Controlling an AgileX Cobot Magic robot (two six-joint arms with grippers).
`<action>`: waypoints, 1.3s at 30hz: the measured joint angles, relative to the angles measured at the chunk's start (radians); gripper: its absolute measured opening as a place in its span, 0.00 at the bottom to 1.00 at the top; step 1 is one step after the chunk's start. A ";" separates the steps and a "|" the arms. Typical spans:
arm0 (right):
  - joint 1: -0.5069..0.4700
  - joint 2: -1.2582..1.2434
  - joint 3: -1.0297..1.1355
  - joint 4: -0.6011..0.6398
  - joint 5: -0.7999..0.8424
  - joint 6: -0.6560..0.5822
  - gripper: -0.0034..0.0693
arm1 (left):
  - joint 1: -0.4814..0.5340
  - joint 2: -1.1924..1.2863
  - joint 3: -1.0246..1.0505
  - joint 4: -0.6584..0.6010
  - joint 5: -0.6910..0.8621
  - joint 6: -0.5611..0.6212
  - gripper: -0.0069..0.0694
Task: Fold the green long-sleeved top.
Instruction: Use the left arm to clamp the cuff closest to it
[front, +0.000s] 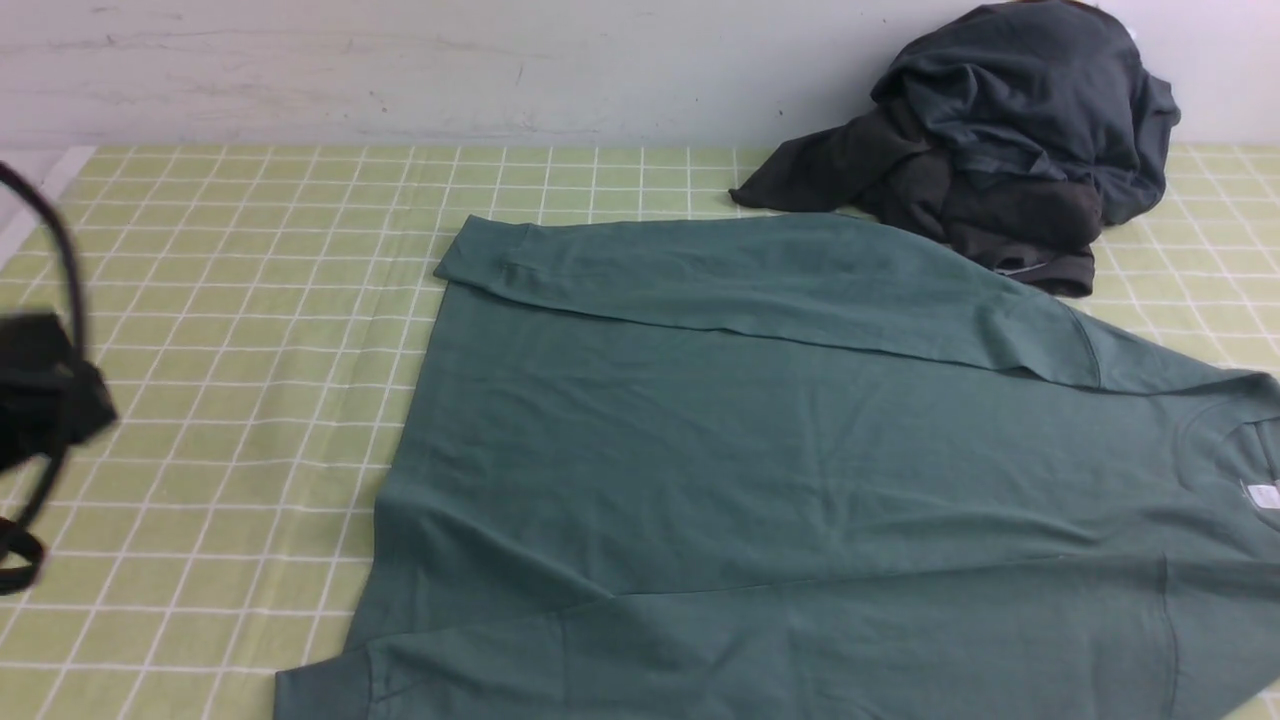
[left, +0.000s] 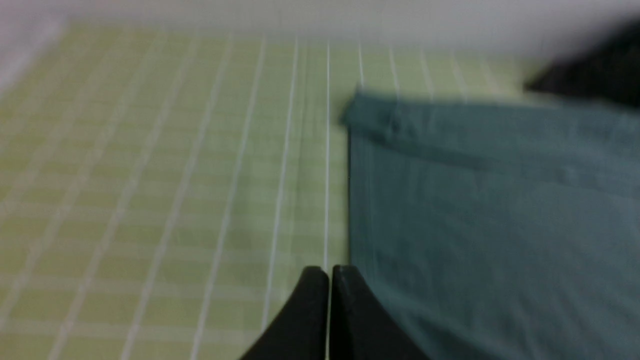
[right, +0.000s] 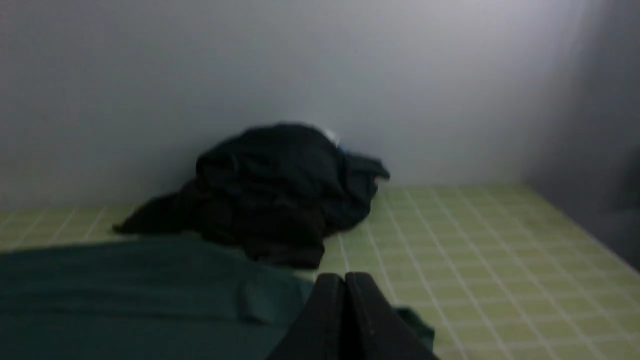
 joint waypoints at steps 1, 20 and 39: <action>0.013 0.032 0.000 0.031 0.054 -0.025 0.03 | -0.010 0.027 0.000 -0.015 0.052 0.011 0.09; 0.152 0.436 0.043 0.571 0.133 -0.632 0.03 | -0.057 0.649 -0.008 -0.164 0.072 0.158 0.59; 0.152 0.438 0.070 0.647 0.071 -0.655 0.03 | -0.060 0.597 -0.173 -0.242 0.195 0.212 0.13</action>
